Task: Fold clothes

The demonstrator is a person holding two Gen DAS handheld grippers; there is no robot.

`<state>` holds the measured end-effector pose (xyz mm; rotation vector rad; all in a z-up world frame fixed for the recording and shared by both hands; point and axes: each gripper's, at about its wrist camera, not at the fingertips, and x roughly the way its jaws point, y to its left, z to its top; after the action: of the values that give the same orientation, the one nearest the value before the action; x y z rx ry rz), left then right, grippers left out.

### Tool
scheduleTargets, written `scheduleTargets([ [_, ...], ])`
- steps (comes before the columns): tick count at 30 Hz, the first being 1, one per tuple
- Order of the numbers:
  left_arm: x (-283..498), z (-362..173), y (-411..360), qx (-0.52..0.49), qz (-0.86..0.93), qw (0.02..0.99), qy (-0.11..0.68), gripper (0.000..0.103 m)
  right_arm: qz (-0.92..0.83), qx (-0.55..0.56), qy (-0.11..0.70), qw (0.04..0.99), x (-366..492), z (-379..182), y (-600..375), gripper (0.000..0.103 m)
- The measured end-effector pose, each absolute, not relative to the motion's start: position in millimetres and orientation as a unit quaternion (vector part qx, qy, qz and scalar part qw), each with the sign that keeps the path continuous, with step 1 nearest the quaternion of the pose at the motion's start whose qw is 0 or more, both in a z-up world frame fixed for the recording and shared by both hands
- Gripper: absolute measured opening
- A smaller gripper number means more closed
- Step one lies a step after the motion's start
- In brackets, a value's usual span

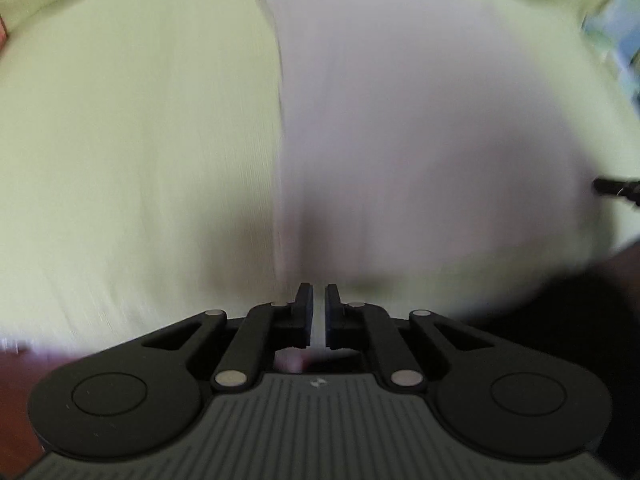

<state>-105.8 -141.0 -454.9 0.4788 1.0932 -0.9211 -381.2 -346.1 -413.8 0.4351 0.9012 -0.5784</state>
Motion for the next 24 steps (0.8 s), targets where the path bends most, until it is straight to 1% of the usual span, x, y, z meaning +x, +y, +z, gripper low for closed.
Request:
scheduleTargets([
  [2, -83, -436, -167, 0.215, -0.422, 0.752, 0.458, 0.016, -0.263, 0.181, 0.400, 0.859, -367, -398, -360, 0.020],
  [3, -66, -429, -191, 0.223, -0.415, 0.769, 0.432, 0.019, -0.255, 0.162, 0.386, 0.871, -355, -391, -370, 0.021],
  [5, -38, -426, -230, 0.229, -0.405, 0.782, 0.414, 0.019, -0.244, 0.128, 0.368, 0.888, -330, -384, -386, 0.021],
  [8, -12, -430, -269, 0.219, -0.401, 0.784, 0.420, 0.019, -0.226, 0.071, 0.354, 0.905, -272, -380, -417, 0.021],
  [10, -1, -442, -290, 0.208, -0.405, 0.778, 0.432, 0.019, -0.216, 0.049, 0.350, 0.910, -247, -381, -433, 0.021],
  [14, 1, -464, -307, 0.192, -0.421, 0.761, 0.454, 0.019, -0.168, 0.037, 0.369, 0.914, -188, -403, -459, 0.020],
  [18, 6, -490, -337, 0.210, -0.423, 0.755, 0.454, 0.019, -0.145, 0.048, 0.409, 0.899, -135, -436, -497, 0.017],
  [19, 8, -491, -339, 0.214, -0.421, 0.758, 0.450, 0.019, -0.156, 0.045, 0.412, 0.897, -127, -441, -508, 0.014],
  [20, 15, -493, -345, 0.214, -0.418, 0.762, 0.445, 0.019, -0.190, 0.040, 0.404, 0.894, -124, -441, -520, 0.014],
  [22, 32, -493, -354, 0.208, -0.413, 0.772, 0.437, 0.019, -0.306, 0.031, 0.375, 0.874, -119, -436, -558, 0.016],
  [23, 40, -493, -360, 0.203, -0.411, 0.777, 0.432, 0.019, -0.385, 0.032, 0.359, 0.849, -121, -429, -584, 0.018],
  [24, 48, -493, -366, 0.198, -0.409, 0.782, 0.426, 0.019, -0.422, 0.038, 0.345, 0.838, -125, -422, -600, 0.018],
])
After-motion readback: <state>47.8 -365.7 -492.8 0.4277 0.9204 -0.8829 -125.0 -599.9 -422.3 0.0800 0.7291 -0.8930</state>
